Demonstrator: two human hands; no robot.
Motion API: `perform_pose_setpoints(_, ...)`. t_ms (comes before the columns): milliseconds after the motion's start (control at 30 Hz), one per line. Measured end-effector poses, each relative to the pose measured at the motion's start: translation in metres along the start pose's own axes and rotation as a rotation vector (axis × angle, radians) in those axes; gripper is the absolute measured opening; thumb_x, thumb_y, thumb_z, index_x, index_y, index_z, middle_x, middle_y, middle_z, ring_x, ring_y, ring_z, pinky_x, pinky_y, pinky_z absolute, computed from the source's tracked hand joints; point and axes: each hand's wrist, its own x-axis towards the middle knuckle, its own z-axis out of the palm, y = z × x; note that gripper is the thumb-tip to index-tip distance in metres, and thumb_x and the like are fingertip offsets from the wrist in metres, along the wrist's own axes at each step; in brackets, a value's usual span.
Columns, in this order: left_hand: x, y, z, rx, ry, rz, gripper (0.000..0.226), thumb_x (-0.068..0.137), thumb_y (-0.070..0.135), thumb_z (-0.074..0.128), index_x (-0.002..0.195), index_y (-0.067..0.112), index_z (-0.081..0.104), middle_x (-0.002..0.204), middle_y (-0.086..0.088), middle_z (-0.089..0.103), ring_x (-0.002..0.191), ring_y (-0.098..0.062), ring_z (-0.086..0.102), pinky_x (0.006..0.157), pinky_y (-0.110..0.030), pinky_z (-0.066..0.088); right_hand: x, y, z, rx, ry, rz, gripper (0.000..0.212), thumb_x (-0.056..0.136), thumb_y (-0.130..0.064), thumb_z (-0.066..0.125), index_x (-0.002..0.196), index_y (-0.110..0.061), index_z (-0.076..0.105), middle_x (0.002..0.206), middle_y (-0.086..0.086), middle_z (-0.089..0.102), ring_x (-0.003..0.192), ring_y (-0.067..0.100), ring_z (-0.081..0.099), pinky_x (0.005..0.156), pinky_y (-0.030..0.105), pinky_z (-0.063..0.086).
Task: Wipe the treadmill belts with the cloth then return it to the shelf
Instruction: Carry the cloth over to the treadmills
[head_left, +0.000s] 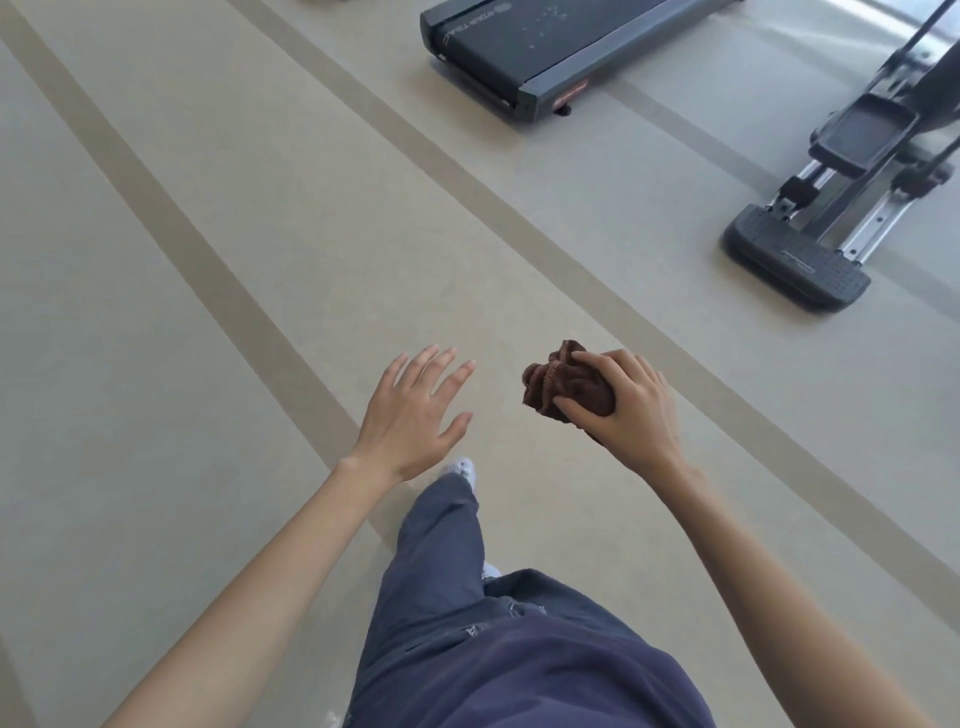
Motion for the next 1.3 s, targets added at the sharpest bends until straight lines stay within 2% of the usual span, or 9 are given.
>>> perform_pose_setpoints(233,0.123,-0.046,0.004,-0.011,-0.032,0.052,0.058,0.091,0.043,0.037,0.143,0.019,0.039,0.147,-0.008,0.039,0.138,-0.026,0.031,0.114,-0.045,0.020,0.100,0.039,0.020,-0.019,-0.017,0.077,0.045,0.074,-0.041,0.077,0.112,-0.020,0.065,0.099,-0.003,0.063,0.093,0.024,0.057,0.078,0.032,0.037)
perform_pose_setpoints(367,0.208,-0.071,-0.012,-0.024,-0.020,0.079,0.057,0.091,0.044,0.035,0.142,0.017,0.041,0.146,-0.010,0.041,0.137,-0.027,0.033,0.112,-0.046,0.023,0.181,0.049,0.014,-0.040,-0.021,0.090,0.046,0.074,-0.039,0.078,0.113,-0.019,0.065,0.098,-0.002,0.062,0.093,0.026,0.057,0.081,0.038,0.042)
perform_pose_setpoints(500,0.285,-0.095,-0.024,-0.009,-0.005,0.132,0.054,0.092,0.039,0.046,0.141,0.016,0.041,0.145,-0.010,0.041,0.136,-0.028,0.034,0.112,-0.047,0.024,0.257,0.060,0.008,-0.061,0.021,0.094,0.047,0.075,-0.040,0.077,0.115,-0.019,0.064,0.101,-0.001,0.062,0.093,0.026,0.055,0.083,0.041,0.042)
perform_pose_setpoints(600,0.330,-0.107,-0.029,0.003,-0.021,0.144,0.056,0.092,0.043,0.037,0.141,0.016,0.042,0.144,-0.010,0.043,0.136,-0.029,0.035,0.111,-0.047,0.024,0.297,0.069,0.008,-0.057,0.050,0.109,0.047,0.075,-0.039,0.076,0.116,-0.018,0.064,0.102,0.000,0.062,0.094,0.025,0.055,0.085,0.041,0.042)
perform_pose_setpoints(733,0.381,-0.116,-0.027,-0.003,-0.061,0.164,0.061,0.089,0.046,0.027,0.140,0.017,0.043,0.144,-0.010,0.043,0.136,-0.028,0.036,0.112,-0.046,0.025,0.335,0.091,0.014,-0.068,0.029,0.134,0.047,0.075,-0.038,0.077,0.115,-0.016,0.065,0.101,0.001,0.063,0.092,0.027,0.057,0.083,0.042,0.043)
perform_pose_setpoints(867,0.436,-0.121,-0.017,-0.007,-0.081,0.162,0.061,0.089,0.046,0.028,0.140,0.016,0.044,0.143,-0.011,0.045,0.135,-0.028,0.037,0.111,-0.046,0.026,0.378,0.126,0.020,-0.065,0.005,0.156,0.047,0.074,-0.038,0.078,0.115,-0.017,0.065,0.101,0.001,0.063,0.091,0.027,0.057,0.081,0.042,0.044)
perform_pose_setpoints(1033,0.516,-0.123,-0.013,0.004,-0.071,0.152,0.057,0.090,0.043,0.036,0.139,0.016,0.045,0.142,-0.011,0.045,0.134,-0.029,0.037,0.111,-0.047,0.027,0.447,0.173,0.015,-0.070,-0.007,0.145,0.048,0.074,-0.042,0.077,0.115,-0.020,0.064,0.101,-0.002,0.063,0.090,0.024,0.057,0.078,0.035,0.042)
perform_pose_setpoints(1133,0.583,-0.118,-0.022,-0.003,-0.075,0.137,0.059,0.090,0.046,0.031,0.139,0.017,0.044,0.143,-0.011,0.045,0.135,-0.028,0.037,0.111,-0.046,0.027,0.511,0.207,-0.001,-0.060,-0.004,0.134,0.048,0.074,-0.043,0.077,0.115,-0.020,0.064,0.101,-0.003,0.062,0.090,0.024,0.056,0.078,0.035,0.042)
perform_pose_setpoints(1300,0.693,-0.100,-0.034,-0.031,-0.017,0.113,0.055,0.090,0.043,0.040,0.139,0.017,0.044,0.143,-0.009,0.044,0.136,-0.027,0.036,0.112,-0.045,0.025,0.619,0.255,-0.035,-0.049,0.004,0.085,0.047,0.074,-0.042,0.076,0.115,-0.021,0.063,0.101,-0.004,0.061,0.093,0.023,0.055,0.082,0.035,0.040)
